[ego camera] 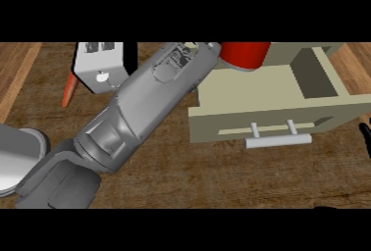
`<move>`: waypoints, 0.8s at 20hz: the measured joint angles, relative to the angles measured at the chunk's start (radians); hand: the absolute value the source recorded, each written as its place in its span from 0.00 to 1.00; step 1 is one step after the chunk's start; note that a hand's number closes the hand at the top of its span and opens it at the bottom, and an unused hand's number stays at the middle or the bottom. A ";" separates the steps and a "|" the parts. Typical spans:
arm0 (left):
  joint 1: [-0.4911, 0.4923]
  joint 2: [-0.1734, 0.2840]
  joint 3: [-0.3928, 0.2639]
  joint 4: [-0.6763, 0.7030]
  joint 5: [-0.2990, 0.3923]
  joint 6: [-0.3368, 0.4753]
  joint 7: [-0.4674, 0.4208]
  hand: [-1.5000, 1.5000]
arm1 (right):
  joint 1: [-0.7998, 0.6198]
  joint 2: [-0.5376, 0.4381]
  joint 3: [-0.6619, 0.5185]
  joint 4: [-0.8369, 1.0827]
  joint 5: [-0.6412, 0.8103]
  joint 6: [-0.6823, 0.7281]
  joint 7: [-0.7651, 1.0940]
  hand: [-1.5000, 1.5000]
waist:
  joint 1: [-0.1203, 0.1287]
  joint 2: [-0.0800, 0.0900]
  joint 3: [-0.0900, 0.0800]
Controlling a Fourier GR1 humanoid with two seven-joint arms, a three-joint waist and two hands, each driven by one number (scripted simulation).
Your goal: Pick up the can, place it into the drawer and close the drawer
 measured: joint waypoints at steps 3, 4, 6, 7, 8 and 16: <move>-0.001 0.000 -0.041 0.020 0.022 0.033 -0.016 1.00 | -0.024 -0.002 0.007 0.016 0.011 -0.006 0.003 0.00 | -0.010 0.002 0.000; 0.007 0.000 -0.050 0.028 0.027 0.037 -0.034 1.00 | -0.025 -0.009 0.001 0.013 -0.001 0.000 0.007 0.00 | -0.015 0.004 0.000; 0.005 0.000 -0.064 0.050 0.036 0.041 -0.051 1.00 | -0.018 -0.004 0.003 0.010 0.005 -0.001 -0.001 0.00 | -0.017 0.004 0.000; 0.010 0.000 -0.075 0.057 0.040 0.047 -0.062 1.00 | -0.034 -0.005 0.006 0.020 0.009 -0.004 -0.003 0.00 | -0.019 0.006 0.000; 0.012 0.000 -0.087 0.065 0.044 0.049 -0.066 1.00 | -0.034 -0.003 0.013 0.017 0.010 -0.003 0.003 0.00 | -0.022 0.007 0.000; 0.022 0.000 -0.158 0.108 0.068 0.072 -0.103 0.00 | -0.084 -0.024 0.004 0.039 0.001 -0.004 0.012 0.00 | -0.041 0.013 0.001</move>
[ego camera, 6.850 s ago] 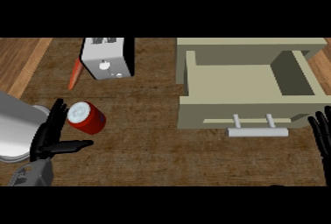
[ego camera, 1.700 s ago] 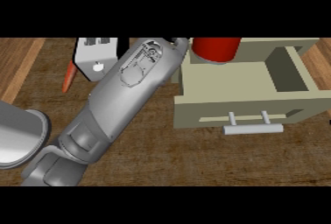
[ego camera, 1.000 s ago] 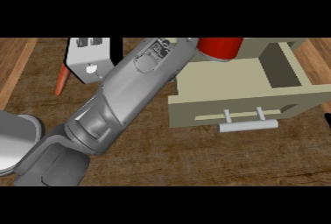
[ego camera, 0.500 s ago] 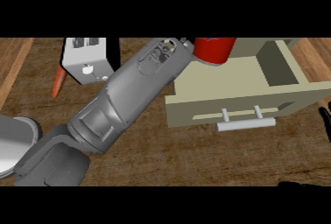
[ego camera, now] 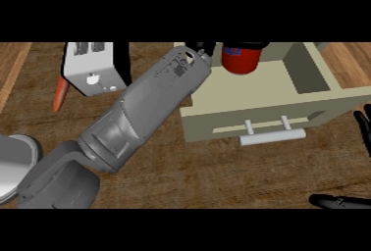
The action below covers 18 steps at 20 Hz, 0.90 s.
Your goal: Pick up the can, place it into the drawer and close the drawer
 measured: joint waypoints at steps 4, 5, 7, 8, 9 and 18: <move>0.014 0.000 -0.017 0.009 0.020 0.026 -0.018 0.00 | -0.011 -0.003 0.004 0.009 0.010 -0.002 -0.003 0.00 | -0.006 0.001 0.000; 0.015 0.000 -0.019 0.012 0.027 0.032 -0.020 0.00 | -0.015 -0.005 0.001 0.007 0.007 -0.002 -0.002 0.00 | -0.007 0.001 0.000; 0.023 0.000 -0.029 0.012 0.037 0.047 -0.025 0.00 | -0.008 -0.001 0.011 -0.014 0.009 -0.005 0.015 0.00 | -0.010 0.000 -0.001; 0.022 0.000 -0.032 0.014 0.041 0.054 -0.028 0.00 | -0.003 0.000 0.013 -0.021 0.009 -0.003 0.016 0.00 | -0.011 -0.001 -0.001; 0.023 0.000 -0.033 0.016 0.046 0.060 -0.034 0.00 | -0.001 0.000 0.013 -0.033 0.003 -0.004 0.022 0.00 | -0.012 -0.001 -0.001; 0.035 0.000 -0.055 -0.006 0.103 0.120 -0.053 0.00 | 0.025 -0.013 0.022 -0.079 0.049 0.007 -0.011 0.00 | -0.016 -0.002 -0.001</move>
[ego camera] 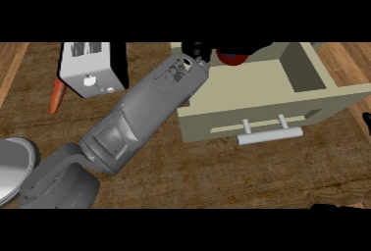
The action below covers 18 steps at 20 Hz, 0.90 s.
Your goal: Pick up the can, place it into the drawer and close the drawer
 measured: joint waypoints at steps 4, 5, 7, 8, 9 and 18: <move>0.004 0.000 0.005 -0.016 0.035 0.012 -0.005 0.00 | -0.006 -0.042 -0.001 -0.031 0.082 0.004 -0.033 0.00 | 0.009 -0.001 -0.001; 0.003 0.000 0.004 -0.017 0.043 0.017 -0.005 0.00 | -0.008 -0.052 0.000 -0.040 0.096 0.008 -0.039 0.00 | 0.009 -0.002 -0.001; 0.005 0.000 0.009 -0.024 0.064 0.017 -0.010 0.00 | -0.020 -0.072 0.011 -0.058 0.130 0.012 -0.040 0.00 | 0.011 -0.001 -0.001; 0.009 0.000 0.013 -0.026 0.074 0.016 -0.020 0.00 | -0.025 -0.077 0.019 -0.061 0.155 0.011 -0.047 0.00 | 0.014 0.000 -0.001; 0.007 0.000 0.018 -0.028 0.083 0.016 -0.028 0.00 | -0.034 -0.086 0.028 -0.063 0.176 0.013 -0.053 0.00 | 0.018 0.000 -0.001; -0.014 0.000 0.031 -0.038 0.132 0.047 -0.078 0.00 | -0.086 -0.158 0.125 -0.040 0.459 -0.006 -0.095 0.00 | 0.058 -0.007 -0.002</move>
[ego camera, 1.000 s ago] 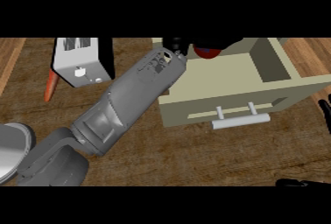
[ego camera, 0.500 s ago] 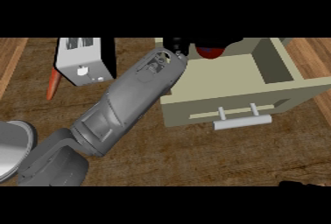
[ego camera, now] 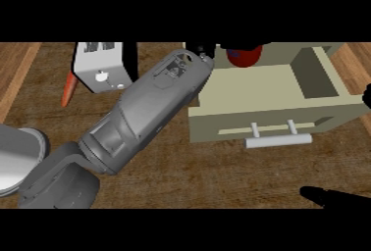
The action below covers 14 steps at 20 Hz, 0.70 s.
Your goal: Pick up the can, place it into the drawer and close the drawer
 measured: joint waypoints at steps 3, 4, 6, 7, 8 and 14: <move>-0.012 0.000 -0.010 -0.006 0.002 0.011 0.017 0.00 | -0.023 -0.022 0.048 0.053 0.135 -0.027 -0.017 0.00 | 0.023 -0.005 0.000; -0.008 0.000 -0.010 -0.004 0.001 0.010 0.011 0.00 | -0.028 -0.025 0.064 0.068 0.175 -0.036 -0.018 0.00 | 0.029 -0.006 0.000; -0.015 0.000 -0.019 -0.016 0.003 0.015 0.028 0.00 | -0.062 -0.031 0.111 0.116 0.263 -0.052 -0.011 0.00 | 0.040 -0.008 0.000; -0.015 0.000 -0.016 -0.018 0.003 0.011 0.031 0.00 | -0.065 -0.032 0.133 0.141 0.307 -0.063 -0.014 0.00 | 0.046 -0.009 -0.001; -0.020 0.001 -0.011 -0.017 0.001 0.009 0.039 0.00 | -0.069 -0.031 0.154 0.163 0.347 -0.076 -0.013 0.00 | 0.053 -0.011 -0.001; 0.005 0.021 -0.003 -0.052 -0.027 0.004 0.070 0.00 | -0.115 -0.013 0.221 0.361 0.541 -0.185 -0.030 0.00 | 0.081 -0.019 -0.001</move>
